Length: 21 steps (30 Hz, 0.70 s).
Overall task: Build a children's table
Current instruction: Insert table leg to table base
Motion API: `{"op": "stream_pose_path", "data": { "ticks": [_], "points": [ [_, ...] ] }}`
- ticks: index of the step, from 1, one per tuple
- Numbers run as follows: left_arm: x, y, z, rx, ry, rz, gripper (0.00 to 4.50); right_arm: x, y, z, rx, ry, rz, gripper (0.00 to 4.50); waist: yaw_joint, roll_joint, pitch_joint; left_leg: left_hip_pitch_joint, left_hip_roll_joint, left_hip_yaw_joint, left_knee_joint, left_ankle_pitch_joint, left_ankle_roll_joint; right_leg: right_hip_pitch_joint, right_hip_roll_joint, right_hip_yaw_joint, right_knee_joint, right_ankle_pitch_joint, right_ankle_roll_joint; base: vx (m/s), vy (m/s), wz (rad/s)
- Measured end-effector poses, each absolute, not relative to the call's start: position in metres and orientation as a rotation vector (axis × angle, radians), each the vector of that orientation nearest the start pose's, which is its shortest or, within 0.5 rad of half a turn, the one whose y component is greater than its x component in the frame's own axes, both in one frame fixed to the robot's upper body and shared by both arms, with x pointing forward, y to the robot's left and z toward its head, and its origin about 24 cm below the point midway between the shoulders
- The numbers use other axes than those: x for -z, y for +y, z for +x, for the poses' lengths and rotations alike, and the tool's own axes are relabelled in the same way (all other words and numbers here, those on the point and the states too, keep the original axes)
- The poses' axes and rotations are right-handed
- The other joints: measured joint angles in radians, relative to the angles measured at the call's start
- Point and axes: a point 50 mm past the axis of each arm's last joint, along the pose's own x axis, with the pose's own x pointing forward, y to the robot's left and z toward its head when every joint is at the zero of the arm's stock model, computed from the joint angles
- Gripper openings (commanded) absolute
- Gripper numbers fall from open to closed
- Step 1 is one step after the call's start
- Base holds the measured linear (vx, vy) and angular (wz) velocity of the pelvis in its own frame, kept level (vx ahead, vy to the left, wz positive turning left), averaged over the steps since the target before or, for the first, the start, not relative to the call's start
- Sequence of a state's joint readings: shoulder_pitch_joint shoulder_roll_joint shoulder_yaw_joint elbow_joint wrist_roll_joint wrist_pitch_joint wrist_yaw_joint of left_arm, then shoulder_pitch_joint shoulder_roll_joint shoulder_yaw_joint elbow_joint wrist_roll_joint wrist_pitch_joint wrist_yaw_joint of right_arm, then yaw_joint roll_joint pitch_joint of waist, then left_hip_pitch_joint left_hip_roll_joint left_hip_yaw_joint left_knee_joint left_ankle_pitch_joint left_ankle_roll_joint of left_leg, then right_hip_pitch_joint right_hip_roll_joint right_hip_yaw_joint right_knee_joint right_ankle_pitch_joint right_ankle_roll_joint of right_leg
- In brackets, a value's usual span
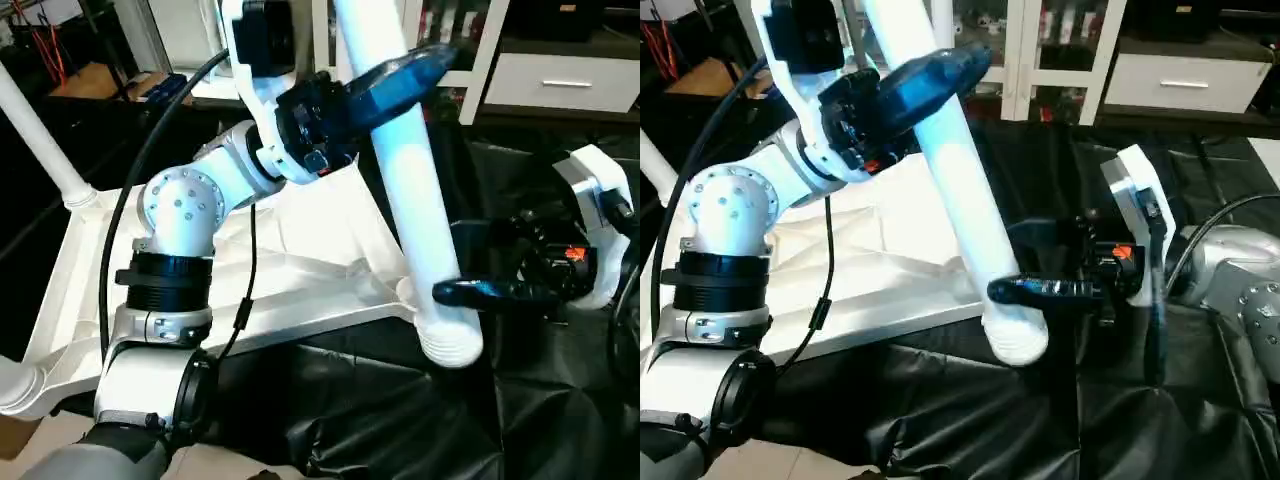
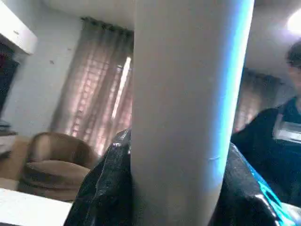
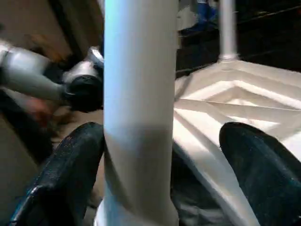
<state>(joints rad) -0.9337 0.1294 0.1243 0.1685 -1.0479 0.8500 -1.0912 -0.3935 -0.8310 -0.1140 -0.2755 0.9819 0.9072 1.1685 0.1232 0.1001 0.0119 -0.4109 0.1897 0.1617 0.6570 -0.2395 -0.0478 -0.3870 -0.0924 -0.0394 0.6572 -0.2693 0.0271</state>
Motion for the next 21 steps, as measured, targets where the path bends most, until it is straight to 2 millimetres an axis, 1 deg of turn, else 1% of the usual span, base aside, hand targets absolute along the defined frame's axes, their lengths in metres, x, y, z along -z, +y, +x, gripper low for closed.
{"op": "stream_pose_path", "data": {
  "ticks": [2,4,6,8,13,18,21],
  "points": [
    [-0.265,0.065,0.299,1.862,-0.239,-0.714,1.72,-0.199,-0.19,0.239,-1.488,0.26,0.189,4.23,0.006,0.002,0.0,0.0,0.0,0.0,0.001,0.0,0.0,-0.001,0.0,0.0,0.002,-0.001,-0.002,0.0,0.0,0.0],
    [-0.267,0.064,0.295,1.894,-0.23,-0.713,1.72,-0.207,-0.189,0.238,-1.519,0.239,0.219,4.23,0.015,0.002,0.0,-0.002,0.0,0.001,0.005,0.0,0.001,-0.003,-0.001,0.001,0.007,-0.003,-0.006,0.0,0.0,0.0],
    [-0.27,0.063,0.291,1.926,-0.232,-0.714,1.72,-0.216,-0.19,0.236,-1.545,0.208,0.234,4.23,0.02,0.002,0.0,-0.005,0.001,0.0,0.007,0.0,0.0,-0.005,0.0,0.001,0.009,-0.003,-0.006,0.0,0.0,0.0],
    [-0.272,0.062,0.288,1.947,-0.234,-0.713,1.72,-0.217,-0.192,0.235,-1.564,0.213,0.265,4.23,0.024,0.002,0.0,-0.01,0.001,-0.001,0.011,0.0,0.0,-0.009,0.0,0.001,0.012,-0.003,-0.006,0.0,0.0,0.0],
    [-0.276,0.062,0.283,1.983,-0.242,-0.711,1.72,-0.217,-0.191,0.231,-1.609,0.252,0.315,4.23,0.026,0.002,0.0,-0.012,0.001,0.0,0.015,0.0,0.001,-0.012,-0.001,0.002,0.015,-0.003,-0.006,0.0,0.0,0.0],
    [-0.276,0.061,0.281,1.99,-0.24,-0.706,1.72,-0.208,-0.183,0.23,-1.637,0.328,0.331,4.23,0.023,0.003,-0.001,-0.012,0.001,0.0,0.015,0.0,0.0,-0.013,-0.001,0.001,0.016,-0.003,-0.006,0.0,0.0,0.0],
    [-0.276,0.061,0.281,1.993,-0.239,-0.704,1.72,-0.202,-0.175,0.232,-1.653,0.349,0.342,4.23,0.023,0.003,-0.001,-0.012,0.001,0.0,0.015,0.0,0.0,-0.015,-0.002,0.001,0.022,-0.004,-0.006,0.0,0.0,0.0]
  ]
}}
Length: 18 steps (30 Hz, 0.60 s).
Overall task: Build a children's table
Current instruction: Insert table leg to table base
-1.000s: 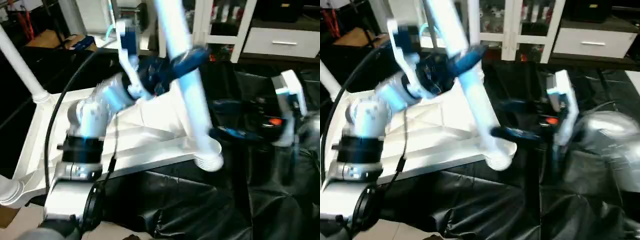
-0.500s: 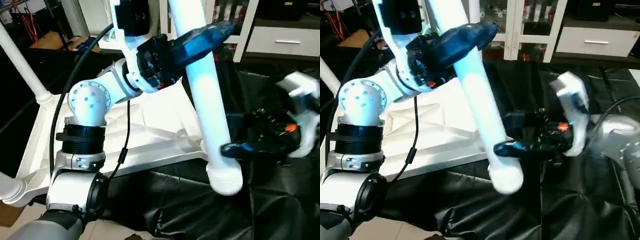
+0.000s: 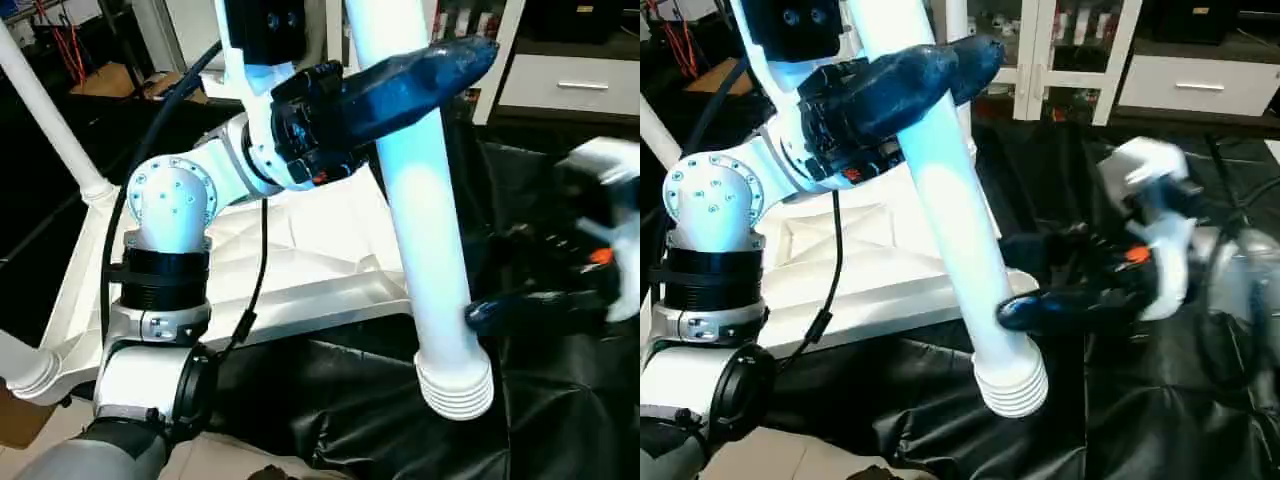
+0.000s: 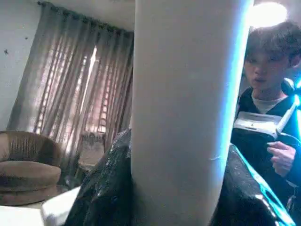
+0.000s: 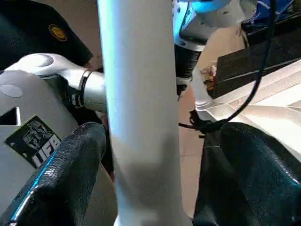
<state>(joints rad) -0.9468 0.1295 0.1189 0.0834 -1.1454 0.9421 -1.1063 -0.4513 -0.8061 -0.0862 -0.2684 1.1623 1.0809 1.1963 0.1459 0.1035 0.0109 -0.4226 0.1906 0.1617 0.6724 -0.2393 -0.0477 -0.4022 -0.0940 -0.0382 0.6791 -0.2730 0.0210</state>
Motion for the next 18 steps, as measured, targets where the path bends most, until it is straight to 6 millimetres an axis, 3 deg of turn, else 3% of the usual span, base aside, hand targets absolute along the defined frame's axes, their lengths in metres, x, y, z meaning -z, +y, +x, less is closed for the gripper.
{"op": "stream_pose_path", "data": {
  "ticks": [7,18],
  "points": [
    [-0.275,0.059,0.28,1.999,-0.229,-0.701,1.72,-0.205,-0.162,0.238,-1.669,0.332,0.308,4.23,0.001,0.001,0.0,0.0,0.001,-0.001,0.0,0.002,-0.002,0.0,0.001,0.0,0.002,-0.001,-0.001,0.0,0.0,0.0],
    [-0.275,0.058,0.278,2.009,-0.223,-0.679,1.72,-0.198,-0.16,0.232,-1.751,0.436,0.352,3.19,-0.001,0.001,0.0,0.0,0.001,0.0,0.005,0.001,-0.001,0.001,0.0,0.002,0.002,-0.003,-0.005,0.0,0.0,0.0]
  ]
}}
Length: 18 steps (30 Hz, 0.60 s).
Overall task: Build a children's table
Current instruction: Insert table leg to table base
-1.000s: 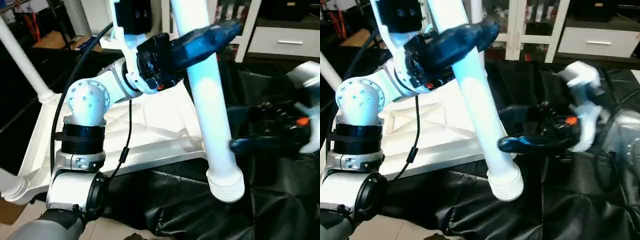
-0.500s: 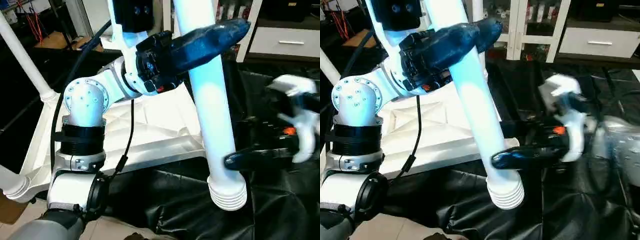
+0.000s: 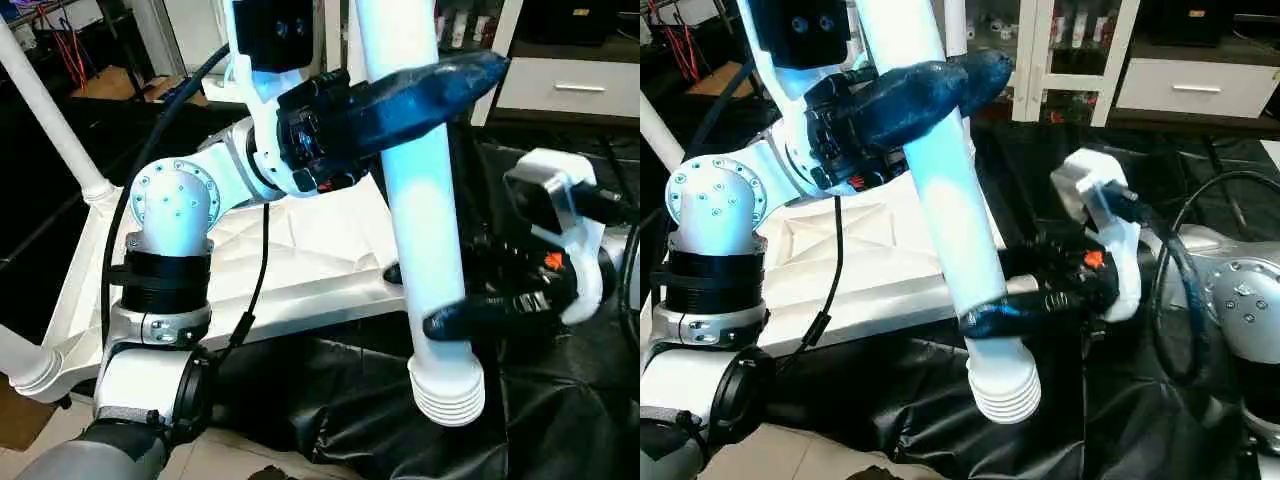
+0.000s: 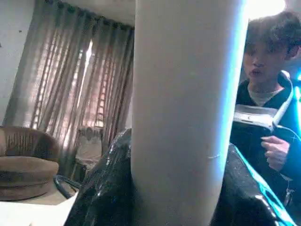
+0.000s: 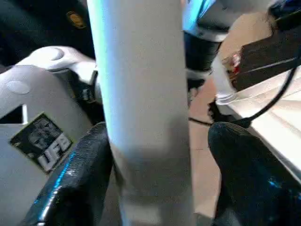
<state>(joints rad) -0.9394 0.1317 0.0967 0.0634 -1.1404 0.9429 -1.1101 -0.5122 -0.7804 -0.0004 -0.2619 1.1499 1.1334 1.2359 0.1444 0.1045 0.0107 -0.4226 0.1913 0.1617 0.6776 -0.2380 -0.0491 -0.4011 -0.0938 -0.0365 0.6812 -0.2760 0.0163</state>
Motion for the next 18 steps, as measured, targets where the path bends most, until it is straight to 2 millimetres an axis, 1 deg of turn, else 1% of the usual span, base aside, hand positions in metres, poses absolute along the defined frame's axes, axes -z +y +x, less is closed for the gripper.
{"op": "stream_pose_path", "data": {
  "ticks": [5,6,9,12,18],
  "points": [
    [-0.272,0.054,0.278,1.997,-0.216,-0.656,1.72,-0.194,-0.157,0.23,-1.777,0.479,0.364,2.76,0.0,0.0,0.0,0.0,0.0,0.0,0.001,0.0,0.0,0.0,0.0,0.0,0.0,0.0,0.0,0.0,0.0,0.0],
    [-0.27,0.054,0.279,1.992,-0.213,-0.656,1.72,-0.193,-0.156,0.23,-1.78,0.488,0.365,2.76,0.0,0.0,0.0,0.0,0.0,0.0,0.001,0.0,0.0,0.0,0.0,0.0,0.0,0.0,0.001,0.0,0.0,0.0],
    [-0.265,0.054,0.279,1.994,-0.199,-0.666,1.72,-0.19,-0.155,0.23,-1.78,0.505,0.364,2.54,0.0,0.0,0.0,0.0,0.0,0.0,0.0,0.0,0.0,0.0,0.0,0.0,0.0,0.002,0.003,0.0,0.0,0.0],
    [-0.265,0.054,0.278,1.995,-0.198,-0.666,1.72,-0.19,-0.155,0.23,-1.788,0.505,0.364,2.23,0.0,0.0,0.0,0.0,0.0,0.0,0.0,0.0,0.001,0.0,0.0,0.0,0.0,0.002,0.004,0.0,0.0,0.0],
    [-0.264,0.054,0.28,1.976,-0.209,-0.663,1.72,-0.191,-0.156,0.23,-1.794,0.497,0.352,2.0,0.0,0.0,0.0,-0.001,0.0,0.001,0.0,-0.001,0.001,-0.001,0.0,0.0,0.0,0.002,0.004,0.0,0.0,0.0]
  ]
}}
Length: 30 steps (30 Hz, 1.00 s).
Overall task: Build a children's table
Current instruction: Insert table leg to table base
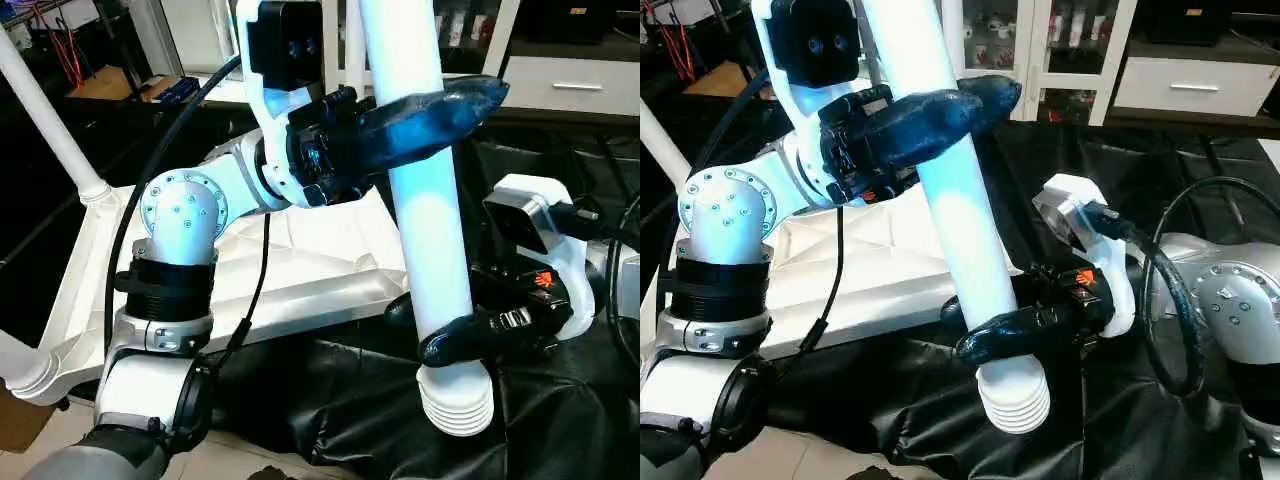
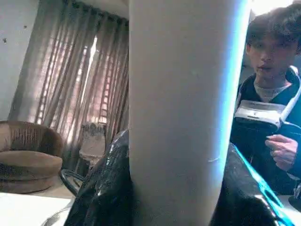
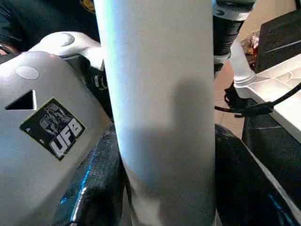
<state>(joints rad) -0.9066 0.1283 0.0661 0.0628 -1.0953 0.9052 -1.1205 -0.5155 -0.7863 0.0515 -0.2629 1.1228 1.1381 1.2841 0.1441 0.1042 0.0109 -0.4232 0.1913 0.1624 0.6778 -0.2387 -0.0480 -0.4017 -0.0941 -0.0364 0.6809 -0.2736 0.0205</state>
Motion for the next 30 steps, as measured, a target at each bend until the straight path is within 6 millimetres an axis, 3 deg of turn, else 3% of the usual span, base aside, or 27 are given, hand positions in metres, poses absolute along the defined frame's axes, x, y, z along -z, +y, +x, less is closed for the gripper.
{"op": "stream_pose_path", "data": {
  "ticks": [3,6,16,25,30],
  "points": [
    [-0.264,0.055,0.282,1.945,-0.223,-0.655,1.72,-0.191,-0.156,0.232,-1.782,0.477,0.355,1.99,0.0,0.0,0.0,0.0,0.0,0.0,0.0,0.0,0.0,0.0,0.0,0.0,0.0,0.0,0.0,0.0,0.0,0.0],
    [-0.261,0.056,0.289,1.883,-0.229,-0.667,2.42,-0.189,-0.156,0.236,-1.757,0.466,0.369,1.97,0.0,0.0,0.0,0.0,0.0,0.0,0.0,0.0,0.0,0.0,0.0,0.0,0.0,0.0,0.0,0.0,0.0,0.0],
    [-0.246,0.064,0.305,1.695,-0.203,-0.651,3.17,-0.187,-0.155,0.246,-1.651,0.402,0.353,1.85,-0.001,0.0,0.0,0.0,0.0,0.0,0.002,0.0,0.0,0.0,0.0,0.001,0.0,0.0,0.001,0.0,0.0,0.0],
    [-0.223,0.098,0.331,1.357,-0.148,-0.682,3.34,-0.193,-0.167,0.293,-1.215,0.218,0.134,1.84,-0.013,0.001,0.0,-0.001,0.0,-0.001,0.001,0.001,-0.001,-0.001,0.0,-0.001,0.0,0.002,0.004,0.0,0.0,0.0],
    [-0.22,0.107,0.34,1.203,-0.121,-0.606,3.34,-0.19,-0.167,0.3,-1.13,0.216,0.088,1.84,-0.009,0.0,0.0,-0.003,-0.001,-0.002,0.001,0.0,0.0,-0.001,0.0,-0.001,-0.001,0.002,0.004,0.0,0.0,0.0]
  ]
}}
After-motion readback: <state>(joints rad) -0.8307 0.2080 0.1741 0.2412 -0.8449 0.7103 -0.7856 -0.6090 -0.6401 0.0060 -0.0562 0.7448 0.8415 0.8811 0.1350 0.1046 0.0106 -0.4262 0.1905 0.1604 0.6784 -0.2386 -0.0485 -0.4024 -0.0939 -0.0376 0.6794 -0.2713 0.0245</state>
